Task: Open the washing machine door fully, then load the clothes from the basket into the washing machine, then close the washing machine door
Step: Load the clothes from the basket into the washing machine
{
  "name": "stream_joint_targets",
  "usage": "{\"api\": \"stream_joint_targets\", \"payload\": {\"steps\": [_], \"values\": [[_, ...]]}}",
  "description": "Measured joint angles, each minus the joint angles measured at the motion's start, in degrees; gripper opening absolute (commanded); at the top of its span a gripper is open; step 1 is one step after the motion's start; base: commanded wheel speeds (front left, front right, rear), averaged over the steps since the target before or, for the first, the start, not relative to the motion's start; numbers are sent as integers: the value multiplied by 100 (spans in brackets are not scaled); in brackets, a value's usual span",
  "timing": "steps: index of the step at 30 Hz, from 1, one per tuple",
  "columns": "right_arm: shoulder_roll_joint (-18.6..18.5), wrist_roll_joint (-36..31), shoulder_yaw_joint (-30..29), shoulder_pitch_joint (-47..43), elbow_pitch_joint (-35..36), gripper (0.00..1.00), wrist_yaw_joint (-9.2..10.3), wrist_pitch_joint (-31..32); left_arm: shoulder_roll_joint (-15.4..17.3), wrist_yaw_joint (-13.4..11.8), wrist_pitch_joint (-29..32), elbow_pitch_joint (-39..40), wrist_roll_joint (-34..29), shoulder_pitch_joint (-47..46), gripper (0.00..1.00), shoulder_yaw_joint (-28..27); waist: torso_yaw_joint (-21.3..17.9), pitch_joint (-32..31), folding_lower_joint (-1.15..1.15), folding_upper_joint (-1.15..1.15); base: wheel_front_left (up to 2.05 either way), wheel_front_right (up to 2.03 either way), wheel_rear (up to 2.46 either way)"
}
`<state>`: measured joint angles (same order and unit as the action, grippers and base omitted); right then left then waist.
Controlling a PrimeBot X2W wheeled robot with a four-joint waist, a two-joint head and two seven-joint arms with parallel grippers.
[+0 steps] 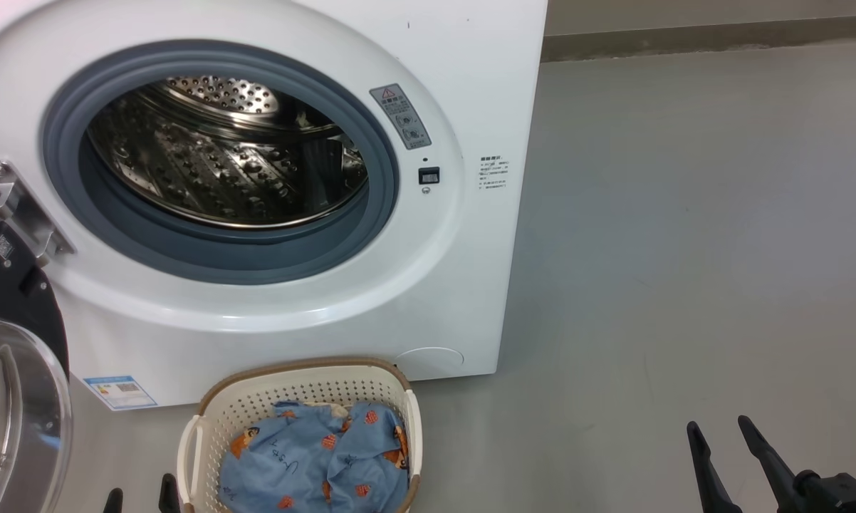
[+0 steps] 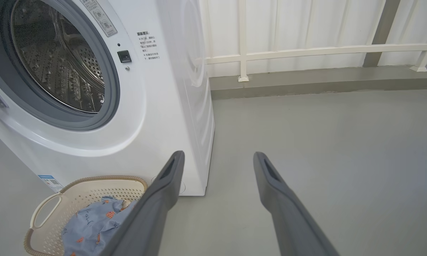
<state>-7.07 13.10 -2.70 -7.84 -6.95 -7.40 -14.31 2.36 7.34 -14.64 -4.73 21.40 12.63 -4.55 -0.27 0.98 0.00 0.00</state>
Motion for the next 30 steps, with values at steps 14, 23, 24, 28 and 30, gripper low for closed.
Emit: {"api": "stream_joint_targets", "payload": {"steps": [14, 23, 24, 28, 30], "values": [[41, 16, 82, 116, 0, 100, 0, 0, -1, 0, 0, -420, -10, -343, 100, 221, -236, 269, 0, 0, 0, 0, 0], [162, 66, 207, 505, 23, 100, 0, 0, -2, 0, 0, -1152, -99, -1101, 100, 444, -468, 794, 0, 0, 0, 0, 0], [171, 71, 216, 568, 23, 100, 0, 0, -2, 0, 1, -1270, -104, -1228, 100, 459, -501, 882, 0, 0, 0, 0, 0], [227, 124, 311, 856, 42, 100, 0, 0, -1, -1, 1, -1818, -165, -1836, 100, 516, -635, 1267, 0, 0, 0, 0, 0], [269, 166, 376, 1027, 44, 100, 0, 0, 1, -1, 66, -2139, -149, -2203, 100, 534, -706, 1480, 0, 0, 0, 0, 0]]}}
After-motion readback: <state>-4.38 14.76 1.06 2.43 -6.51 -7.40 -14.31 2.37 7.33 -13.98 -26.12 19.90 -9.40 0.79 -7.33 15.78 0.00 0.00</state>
